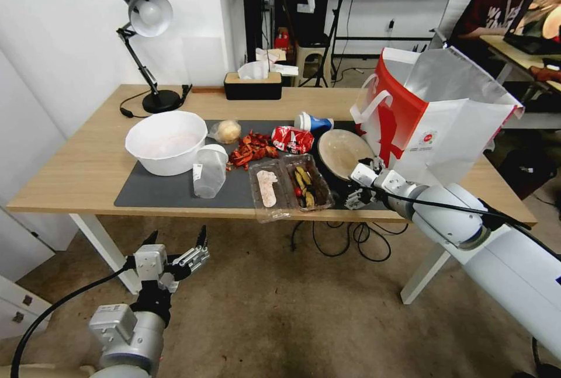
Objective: Pick up the trash from the table and place it into the takeout bag.
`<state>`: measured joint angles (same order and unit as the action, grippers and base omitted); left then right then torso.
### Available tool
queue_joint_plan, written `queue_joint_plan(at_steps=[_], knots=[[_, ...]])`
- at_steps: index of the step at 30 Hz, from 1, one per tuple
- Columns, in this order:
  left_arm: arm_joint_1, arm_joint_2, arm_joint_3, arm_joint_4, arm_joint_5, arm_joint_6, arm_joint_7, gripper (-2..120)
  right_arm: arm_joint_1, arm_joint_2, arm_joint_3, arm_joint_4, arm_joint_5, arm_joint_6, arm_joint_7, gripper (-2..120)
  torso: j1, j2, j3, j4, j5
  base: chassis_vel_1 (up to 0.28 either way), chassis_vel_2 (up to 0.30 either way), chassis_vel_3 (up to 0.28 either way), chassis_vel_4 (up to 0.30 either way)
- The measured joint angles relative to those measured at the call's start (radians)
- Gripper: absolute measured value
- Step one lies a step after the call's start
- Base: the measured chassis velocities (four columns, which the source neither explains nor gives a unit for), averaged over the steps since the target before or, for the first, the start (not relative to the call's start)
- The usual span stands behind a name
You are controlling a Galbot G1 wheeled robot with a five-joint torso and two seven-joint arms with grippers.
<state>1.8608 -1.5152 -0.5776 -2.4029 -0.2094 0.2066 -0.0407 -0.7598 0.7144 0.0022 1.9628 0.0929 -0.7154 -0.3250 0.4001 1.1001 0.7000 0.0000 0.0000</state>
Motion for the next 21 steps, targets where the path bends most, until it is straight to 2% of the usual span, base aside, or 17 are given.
queue_joint_plan(at_steps=[3,5,7,8,12,13,16,17,19,20,21], knots=[[0.001,-0.003,0.000,-0.001,0.000,0.000,0.000,100,0.007,0.005,-0.008,-0.010,0.006,0.004,0.012,92,0.000,0.000,0.000,0.0000,0.0000,0.000,0.000,0.000,0.000],[0.001,-0.003,0.000,-0.001,0.000,0.000,0.000,100,0.007,0.005,-0.008,-0.010,0.006,0.004,0.012,92,0.000,0.000,0.000,0.0000,0.0000,0.000,0.000,0.000,0.000],[0.003,-0.004,0.000,-0.003,0.000,-0.003,-0.001,100,0.002,0.008,-0.008,-0.010,0.015,0.006,0.017,80,0.000,0.000,0.000,0.0000,0.0000,0.000,0.000,0.000,0.000],[0.003,-0.004,0.000,-0.003,0.000,-0.003,-0.001,100,0.002,0.008,-0.008,-0.010,0.015,0.006,0.017,80,0.000,0.000,0.000,0.0000,0.0000,0.000,0.000,0.000,0.000],[0.005,-0.006,-0.002,0.000,0.000,-0.009,-0.002,100,-0.011,0.015,-0.009,-0.003,0.042,0.009,0.032,60,0.000,0.000,0.000,0.0000,0.0000,0.000,0.000,0.000,0.000],[0.005,-0.006,-0.002,0.000,0.000,-0.009,-0.002,100,-0.011,0.015,-0.009,-0.003,0.042,0.009,0.032,60,0.000,0.000,0.000,0.0000,0.0000,0.000,0.000,0.000,0.000],[0.009,-0.013,-0.001,0.000,0.002,-0.015,-0.006,100,-0.016,0.017,-0.009,0.007,0.062,0.009,0.043,46,0.000,0.000,0.000,0.0000,0.0000,0.000,0.000,0.000,0.000],[0.009,-0.013,-0.001,0.000,0.002,-0.015,-0.006,100,-0.016,0.017,-0.009,0.007,0.062,0.009,0.043,46,0.000,0.000,0.000,0.0000,0.0000,0.000,0.000,0.000,0.000],[0.012,-0.016,0.000,-0.002,0.008,-0.018,-0.006,100,-0.018,0.015,-0.008,0.014,0.077,0.009,0.049,38,0.000,0.000,0.000,0.0000,0.0000,0.000,0.000,0.000,0.000],[0.014,-0.017,0.000,-0.002,0.012,-0.021,-0.006,100,-0.019,0.014,-0.007,0.017,0.085,0.009,0.053,31,0.000,0.000,0.000,0.0000,0.0000,0.000,0.000,0.000,0.000],[0.014,-0.017,0.000,-0.002,0.012,-0.021,-0.006,100,-0.019,0.014,-0.007,0.017,0.085,0.009,0.053,31,0.000,0.000,0.000,0.0000,0.0000,0.000,0.000,0.000,0.000]])
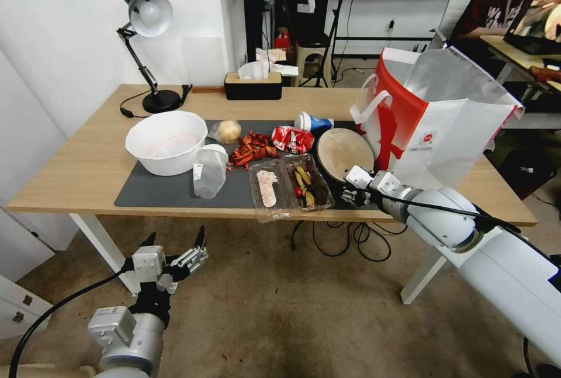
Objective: Pick up the trash from the table and place it into the takeout bag.
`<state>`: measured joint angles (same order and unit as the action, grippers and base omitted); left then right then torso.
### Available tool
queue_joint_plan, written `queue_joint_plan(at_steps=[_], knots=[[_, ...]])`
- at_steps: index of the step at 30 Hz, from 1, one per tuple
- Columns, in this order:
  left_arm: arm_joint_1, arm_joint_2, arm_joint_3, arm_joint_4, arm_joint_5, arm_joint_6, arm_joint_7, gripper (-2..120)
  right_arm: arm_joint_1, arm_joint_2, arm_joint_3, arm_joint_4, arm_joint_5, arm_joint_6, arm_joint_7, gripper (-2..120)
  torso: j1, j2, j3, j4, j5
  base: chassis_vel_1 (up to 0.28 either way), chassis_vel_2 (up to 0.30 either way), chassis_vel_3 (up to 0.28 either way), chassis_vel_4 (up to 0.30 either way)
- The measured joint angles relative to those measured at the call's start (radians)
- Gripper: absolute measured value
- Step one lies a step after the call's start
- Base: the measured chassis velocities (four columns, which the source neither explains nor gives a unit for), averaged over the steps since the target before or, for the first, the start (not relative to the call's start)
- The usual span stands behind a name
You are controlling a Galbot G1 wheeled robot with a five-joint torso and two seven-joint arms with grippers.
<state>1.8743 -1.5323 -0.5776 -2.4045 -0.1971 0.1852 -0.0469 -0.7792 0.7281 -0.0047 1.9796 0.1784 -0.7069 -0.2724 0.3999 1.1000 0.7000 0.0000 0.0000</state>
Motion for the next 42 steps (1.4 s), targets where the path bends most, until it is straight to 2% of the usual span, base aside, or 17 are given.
queue_joint_plan(at_steps=[3,10,21,25,26,29,30,33,34,36,37,40,42], knots=[[0.008,-0.002,0.000,-0.002,0.008,-0.010,-0.003,100,-0.006,-0.003,0.009,0.004,0.014,0.001,0.011,18,0.000,0.000,0.000,0.0000,-0.0002,0.000,0.000,0.000,0.000],[0.012,-0.006,0.000,-0.007,0.014,-0.018,-0.009,100,-0.009,-0.002,0.011,0.005,0.040,0.025,0.034,2,0.000,0.000,0.000,-0.0002,-0.0001,0.000,0.000,0.000,0.000],[0.016,-0.005,-0.002,-0.009,0.015,-0.024,-0.010,100,-0.013,0.004,0.050,0.024,0.106,0.132,0.061,2,0.000,0.000,0.000,0.0001,0.0002,0.000,0.000,0.000,0.000],[0.016,-0.005,-0.001,-0.009,0.025,-0.022,-0.010,100,-0.035,-0.009,0.104,0.059,0.169,0.234,0.069,2,0.000,0.000,0.000,0.0000,0.0000,0.000,0.000,0.000,0.000],[0.016,-0.005,-0.001,-0.009,0.025,-0.022,-0.010,100,-0.035,-0.009,0.104,0.059,0.169,0.234,0.069,2,0.000,0.000,0.000,0.0000,0.0000,0.000,0.000,0.000,0.000],[0.014,-0.006,0.000,-0.009,0.025,-0.022,-0.010,100,-0.052,-0.014,0.140,0.083,0.242,0.344,0.082,2,0.000,0.000,0.000,-0.0001,-0.0001,0.000,0.000,0.000,0.000],[0.014,-0.006,0.000,-0.009,0.025,-0.022,-0.010,100,-0.052,-0.014,0.140,0.083,0.242,0.344,0.082,2,0.000,0.000,0.000,-0.0001,-0.0001,0.000,0.000,0.000,0.000],[0.017,-0.004,-0.002,-0.012,0.025,-0.022,-0.010,100,-0.049,-0.008,0.153,0.085,0.308,0.481,0.091,2,0.000,0.000,0.000,0.0000,0.0001,0.000,0.000,0.000,0.000],[0.017,-0.004,-0.002,-0.012,0.025,-0.022,-0.010,100,-0.049,-0.008,0.153,0.085,0.308,0.481,0.091,2,0.000,0.000,0.000,0.0000,0.0001,0.000,0.000,0.000,0.000],[0.016,-0.004,-0.004,-0.012,0.024,-0.022,-0.010,100,-0.028,0.007,0.156,0.076,0.349,0.578,0.104,2,0.000,0.000,0.000,0.0000,0.0000,0.000,0.000,0.000,0.000],[0.016,-0.004,-0.004,-0.012,0.024,-0.022,-0.010,100,-0.028,0.007,0.156,0.076,0.349,0.578,0.104,2,0.000,0.000,0.000,0.0000,0.0000,0.000,0.000,0.000,0.000],[0.020,-0.004,-0.004,-0.017,0.023,-0.023,-0.010,100,0.025,0.029,0.159,0.078,0.443,0.664,0.186,2,0.000,0.000,0.000,0.0001,0.0000,0.000,0.000,0.000,0.000],[0.021,-0.003,-0.004,-0.018,0.022,-0.023,-0.010,100,0.043,0.033,0.162,0.080,0.470,0.678,0.214,2,0.000,0.000,0.000,0.0002,0.0000,0.000,0.000,0.000,0.000]])
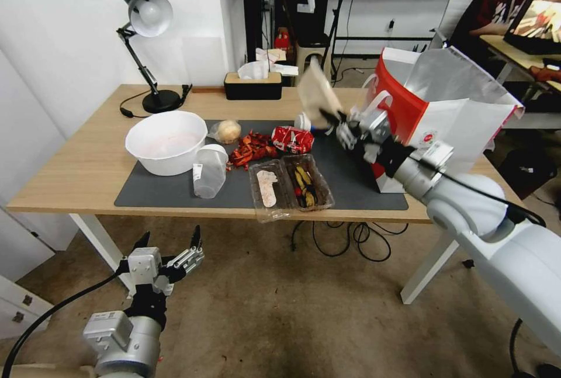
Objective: Pick up the trash from the table and place it into the takeout bag.
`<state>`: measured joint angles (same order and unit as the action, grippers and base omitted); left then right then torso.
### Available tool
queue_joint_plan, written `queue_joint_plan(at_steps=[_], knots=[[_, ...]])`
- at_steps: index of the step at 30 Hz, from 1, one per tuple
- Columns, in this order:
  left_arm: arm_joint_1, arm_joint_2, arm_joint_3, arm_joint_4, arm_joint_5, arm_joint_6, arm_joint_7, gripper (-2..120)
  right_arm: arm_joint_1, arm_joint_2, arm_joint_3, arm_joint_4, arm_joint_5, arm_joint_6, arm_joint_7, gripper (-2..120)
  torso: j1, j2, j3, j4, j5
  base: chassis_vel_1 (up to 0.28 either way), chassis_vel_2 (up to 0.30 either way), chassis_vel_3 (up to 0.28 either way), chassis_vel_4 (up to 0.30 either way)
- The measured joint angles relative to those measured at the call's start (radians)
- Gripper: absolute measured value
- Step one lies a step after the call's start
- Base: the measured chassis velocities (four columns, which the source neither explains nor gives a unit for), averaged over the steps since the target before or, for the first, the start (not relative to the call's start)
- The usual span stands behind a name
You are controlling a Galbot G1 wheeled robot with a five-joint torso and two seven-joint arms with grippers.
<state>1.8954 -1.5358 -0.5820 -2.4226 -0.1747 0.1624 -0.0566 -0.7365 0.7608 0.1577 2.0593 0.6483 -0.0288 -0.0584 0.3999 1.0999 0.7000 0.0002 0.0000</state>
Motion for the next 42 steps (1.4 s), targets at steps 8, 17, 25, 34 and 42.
queue_joint_plan(at_steps=[8,17,25,34,42], knots=[[0.003,0.006,-0.004,-0.006,-0.004,-0.001,-0.001,100,0.186,-0.035,0.048,-0.045,0.127,-0.134,0.325,2,0.000,0.000,0.000,0.0000,-0.0004,0.000,0.000,0.000,0.000],[-0.004,0.013,-0.003,-0.009,-0.021,-0.016,0.018,100,0.209,-0.080,0.099,-0.121,0.238,-0.245,0.411,2,0.000,0.000,0.000,-0.0003,-0.0001,0.000,0.000,0.000,0.000],[-0.014,0.034,-0.001,-0.018,-0.090,-0.043,0.091,100,0.158,-0.064,0.116,-0.124,0.350,-0.262,0.424,2,0.000,0.000,0.000,-0.0002,0.0001,0.000,0.000,0.000,0.000],[-0.020,0.041,-0.003,0.010,-0.080,-0.066,0.092,100,0.120,-0.052,0.132,-0.111,0.352,-0.261,0.436,5,0.000,0.000,0.000,-0.0002,0.0000,0.000,0.000,0.000,0.000],[-0.024,0.042,0.004,0.020,-0.078,-0.067,0.090,100,0.109,-0.061,0.141,-0.100,0.353,-0.263,0.434,33,0.000,0.000,0.000,-0.0002,0.0000,0.000,0.000,0.000,0.000]])
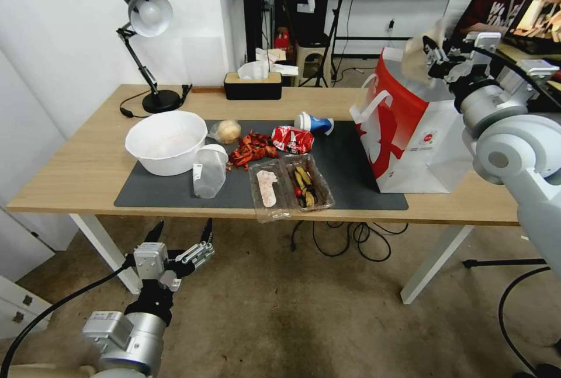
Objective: Pick up the trash from the table and place it into the takeout bag.
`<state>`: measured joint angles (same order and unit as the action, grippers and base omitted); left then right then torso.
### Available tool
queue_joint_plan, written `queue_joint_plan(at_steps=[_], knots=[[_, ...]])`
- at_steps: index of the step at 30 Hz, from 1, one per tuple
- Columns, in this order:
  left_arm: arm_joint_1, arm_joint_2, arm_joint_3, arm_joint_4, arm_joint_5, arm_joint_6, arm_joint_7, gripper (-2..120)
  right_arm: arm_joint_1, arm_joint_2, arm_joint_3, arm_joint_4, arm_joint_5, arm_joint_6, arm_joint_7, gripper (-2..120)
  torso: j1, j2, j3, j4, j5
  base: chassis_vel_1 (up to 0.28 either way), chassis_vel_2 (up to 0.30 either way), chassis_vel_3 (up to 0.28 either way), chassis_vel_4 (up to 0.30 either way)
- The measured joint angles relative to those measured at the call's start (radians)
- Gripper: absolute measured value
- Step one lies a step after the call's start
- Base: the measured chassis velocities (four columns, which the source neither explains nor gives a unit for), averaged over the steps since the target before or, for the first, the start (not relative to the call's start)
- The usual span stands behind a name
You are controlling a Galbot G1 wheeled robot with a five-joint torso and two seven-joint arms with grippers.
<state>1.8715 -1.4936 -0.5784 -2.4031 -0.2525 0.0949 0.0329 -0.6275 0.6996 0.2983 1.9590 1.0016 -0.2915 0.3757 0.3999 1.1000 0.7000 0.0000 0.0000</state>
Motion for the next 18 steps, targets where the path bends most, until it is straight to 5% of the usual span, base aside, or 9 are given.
queue_joint_plan(at_steps=[12,18], knots=[[0.001,0.003,0.000,-0.003,0.000,-0.005,0.001,100,-0.042,-0.016,0.036,0.040,0.012,-0.011,-0.022,76,0.000,0.000,0.000,0.0000,0.0000,0.000,0.000,0.000,0.000],[0.004,0.006,-0.001,-0.006,0.013,-0.022,0.003,100,-0.155,-0.027,0.131,0.104,0.018,0.088,-0.189,97,0.000,0.000,0.000,0.0003,-0.0001,0.000,0.000,0.000,0.000]])
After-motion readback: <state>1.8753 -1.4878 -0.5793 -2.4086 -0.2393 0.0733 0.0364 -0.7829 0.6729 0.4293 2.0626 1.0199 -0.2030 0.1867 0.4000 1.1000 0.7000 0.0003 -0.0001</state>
